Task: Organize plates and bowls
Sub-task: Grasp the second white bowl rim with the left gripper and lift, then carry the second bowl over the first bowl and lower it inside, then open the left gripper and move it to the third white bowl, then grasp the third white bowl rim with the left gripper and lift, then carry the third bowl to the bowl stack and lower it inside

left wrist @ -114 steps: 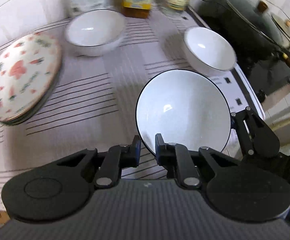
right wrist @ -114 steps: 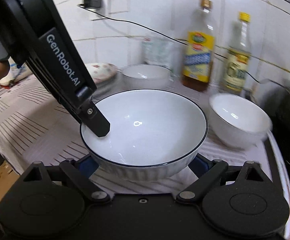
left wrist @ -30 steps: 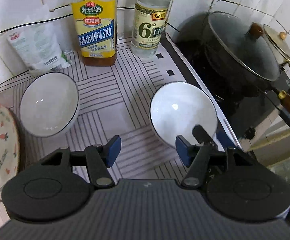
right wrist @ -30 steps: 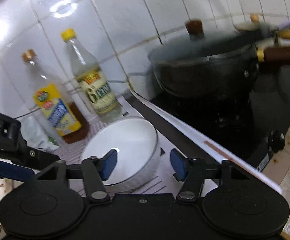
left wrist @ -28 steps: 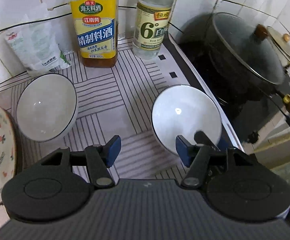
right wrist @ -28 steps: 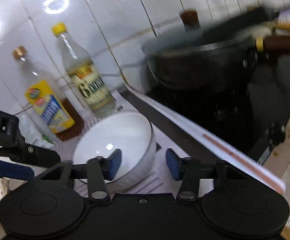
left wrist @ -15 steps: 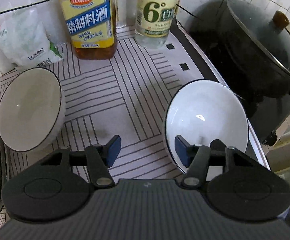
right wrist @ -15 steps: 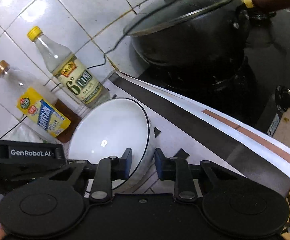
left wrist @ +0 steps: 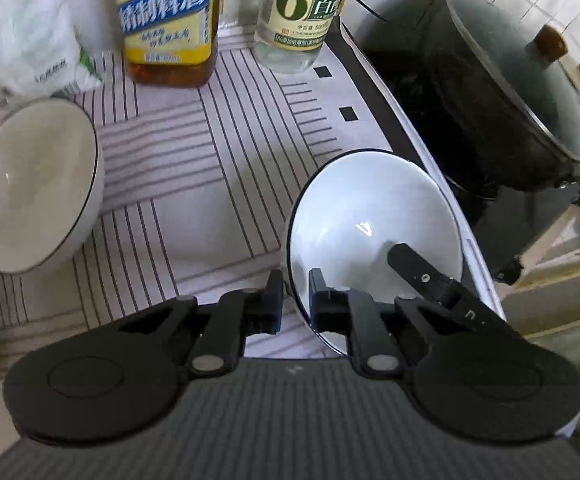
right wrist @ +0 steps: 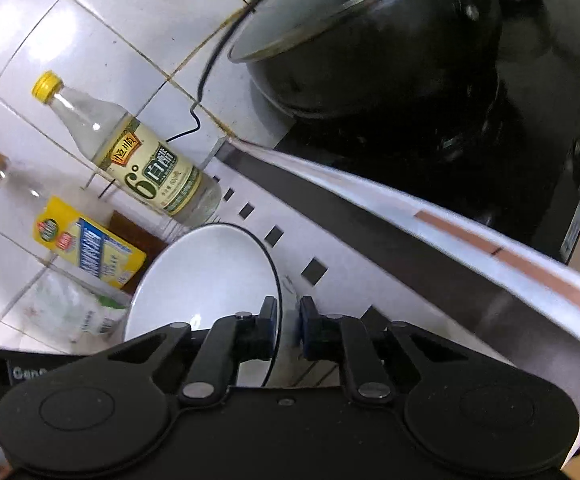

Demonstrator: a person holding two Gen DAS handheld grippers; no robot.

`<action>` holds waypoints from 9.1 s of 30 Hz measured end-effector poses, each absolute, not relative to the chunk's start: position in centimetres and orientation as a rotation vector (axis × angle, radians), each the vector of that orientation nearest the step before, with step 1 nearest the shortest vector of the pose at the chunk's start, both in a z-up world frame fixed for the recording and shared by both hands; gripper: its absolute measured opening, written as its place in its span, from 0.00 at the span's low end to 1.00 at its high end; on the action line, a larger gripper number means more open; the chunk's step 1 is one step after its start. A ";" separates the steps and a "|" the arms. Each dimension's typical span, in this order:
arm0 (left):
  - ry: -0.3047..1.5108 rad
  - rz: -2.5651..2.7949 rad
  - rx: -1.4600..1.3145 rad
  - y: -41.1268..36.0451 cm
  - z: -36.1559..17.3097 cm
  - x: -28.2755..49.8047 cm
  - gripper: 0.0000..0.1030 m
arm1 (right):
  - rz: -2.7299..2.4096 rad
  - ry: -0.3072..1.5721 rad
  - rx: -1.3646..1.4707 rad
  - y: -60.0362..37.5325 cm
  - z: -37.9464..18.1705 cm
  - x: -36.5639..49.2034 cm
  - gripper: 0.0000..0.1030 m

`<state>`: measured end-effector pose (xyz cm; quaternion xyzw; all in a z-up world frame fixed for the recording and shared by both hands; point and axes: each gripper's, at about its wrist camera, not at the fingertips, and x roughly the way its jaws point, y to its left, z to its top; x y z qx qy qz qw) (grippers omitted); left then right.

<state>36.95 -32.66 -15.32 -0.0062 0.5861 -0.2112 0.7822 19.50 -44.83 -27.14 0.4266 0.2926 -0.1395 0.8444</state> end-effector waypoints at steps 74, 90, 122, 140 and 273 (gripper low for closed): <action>1.335 -0.115 -0.200 -11.5 -11.8 25.8 0.13 | 0.207 0.888 0.169 -23.8 -19.1 20.0 0.15; 1.386 -0.077 -0.174 -11.9 -12.8 27.1 0.17 | 0.272 0.841 -0.076 -21.8 -19.8 20.1 0.20; 1.217 -0.132 -0.173 -10.6 -7.6 28.0 0.25 | 0.334 0.758 0.155 -26.7 -15.4 20.3 0.32; 1.026 -0.210 0.022 -10.2 -8.1 34.5 0.64 | 0.297 0.900 0.360 -29.1 -17.1 27.3 0.62; 1.285 -0.268 -0.261 -7.4 -8.0 23.0 0.41 | 0.319 0.742 -0.160 -23.2 -14.0 12.2 0.41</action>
